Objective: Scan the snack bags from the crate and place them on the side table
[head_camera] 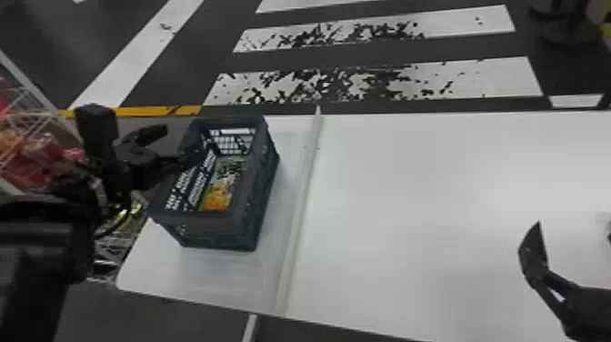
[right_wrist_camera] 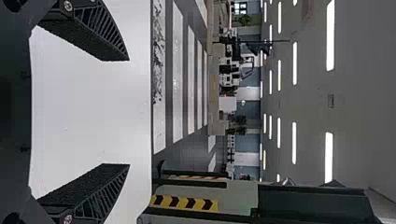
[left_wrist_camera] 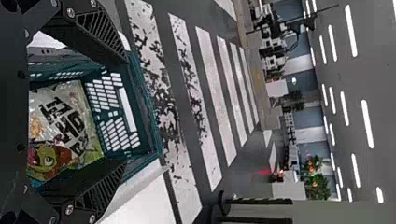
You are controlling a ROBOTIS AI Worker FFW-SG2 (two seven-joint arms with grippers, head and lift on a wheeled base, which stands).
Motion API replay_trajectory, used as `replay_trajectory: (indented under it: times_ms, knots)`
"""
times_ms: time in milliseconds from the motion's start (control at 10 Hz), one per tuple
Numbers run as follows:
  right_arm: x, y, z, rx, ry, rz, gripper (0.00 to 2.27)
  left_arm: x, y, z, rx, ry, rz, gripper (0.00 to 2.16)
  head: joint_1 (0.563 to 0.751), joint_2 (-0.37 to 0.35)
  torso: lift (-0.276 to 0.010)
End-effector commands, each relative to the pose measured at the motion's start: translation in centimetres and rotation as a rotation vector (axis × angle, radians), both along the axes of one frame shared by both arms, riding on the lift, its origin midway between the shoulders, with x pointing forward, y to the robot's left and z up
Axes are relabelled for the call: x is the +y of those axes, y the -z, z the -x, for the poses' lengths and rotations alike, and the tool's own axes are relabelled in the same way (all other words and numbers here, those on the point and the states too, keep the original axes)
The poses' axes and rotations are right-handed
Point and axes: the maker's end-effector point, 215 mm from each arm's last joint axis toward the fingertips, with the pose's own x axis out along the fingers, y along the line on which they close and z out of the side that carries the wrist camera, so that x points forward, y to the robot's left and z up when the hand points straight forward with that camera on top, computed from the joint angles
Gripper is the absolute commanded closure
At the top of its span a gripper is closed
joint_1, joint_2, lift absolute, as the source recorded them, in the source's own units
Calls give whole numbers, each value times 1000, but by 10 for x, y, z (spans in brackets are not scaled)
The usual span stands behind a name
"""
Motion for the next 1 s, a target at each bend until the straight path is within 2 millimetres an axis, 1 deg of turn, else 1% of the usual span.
replay_trajectory:
  times_ms: [0,200,300,400,500,600,700,900]
  knots:
    - [4,1,1,3,-2,5,73,6,9,-18,47,42,-66,161,695,266,-81]
    - [8,2,0,4,-7,6,73,9,21,-31,108,98,-101,157,695,268,-81]
    - [12,5,-2,17,-16,11,73,11,27,-31,148,136,-126,154,695,270,-81]
    - [16,5,-5,19,-23,15,73,14,36,-27,182,156,-140,154,695,273,-81]
    - [18,9,-8,35,-29,21,73,16,46,-20,228,185,-150,151,695,277,-81]
    - [23,12,-11,47,-41,30,73,20,63,-11,291,201,-148,151,695,285,-81]
    - [27,14,-10,56,-52,32,73,20,76,-13,338,220,-154,147,695,296,-81]
    - [26,22,-10,83,-59,44,73,20,96,-21,396,234,-159,147,695,308,-81]
